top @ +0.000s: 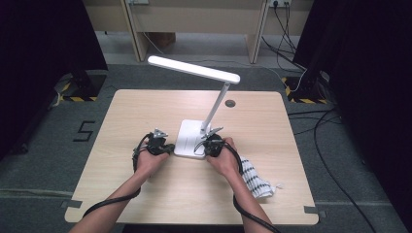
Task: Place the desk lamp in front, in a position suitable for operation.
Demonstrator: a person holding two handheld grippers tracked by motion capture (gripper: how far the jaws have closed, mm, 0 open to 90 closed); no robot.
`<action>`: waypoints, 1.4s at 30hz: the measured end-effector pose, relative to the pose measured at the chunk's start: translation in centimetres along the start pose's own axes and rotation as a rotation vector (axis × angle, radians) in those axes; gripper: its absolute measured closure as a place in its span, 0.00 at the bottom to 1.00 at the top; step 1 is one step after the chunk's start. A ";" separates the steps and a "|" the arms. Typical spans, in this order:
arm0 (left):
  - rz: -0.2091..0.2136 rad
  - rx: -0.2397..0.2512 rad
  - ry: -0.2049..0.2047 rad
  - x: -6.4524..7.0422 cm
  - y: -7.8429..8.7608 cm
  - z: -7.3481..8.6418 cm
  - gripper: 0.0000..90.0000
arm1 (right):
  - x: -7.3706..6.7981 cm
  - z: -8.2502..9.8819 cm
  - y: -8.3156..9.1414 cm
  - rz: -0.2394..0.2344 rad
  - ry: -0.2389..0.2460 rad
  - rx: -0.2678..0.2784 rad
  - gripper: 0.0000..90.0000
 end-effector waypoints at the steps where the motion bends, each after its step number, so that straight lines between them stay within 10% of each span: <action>1: -0.001 0.003 0.005 0.0 0.0 -0.1 0.94 | 0.3 -0.1 -0.1 0.004 -0.016 0.007 0.93; 42: 0.000 0.008 0.077 -1.0 -0.7 -1.2 0.84 | 1.2 -3.8 -1.3 -0.093 -0.310 0.079 0.47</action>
Point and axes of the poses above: each handheld gripper's, and its own axes: y roughly backward along the jaws, z roughly out of its underside, x roughly to its right, the point moved 9 cm from there along -y, roughly forward along the jaws, and after that the axes turned 14 degrees about -x, right-handed, at the moved point
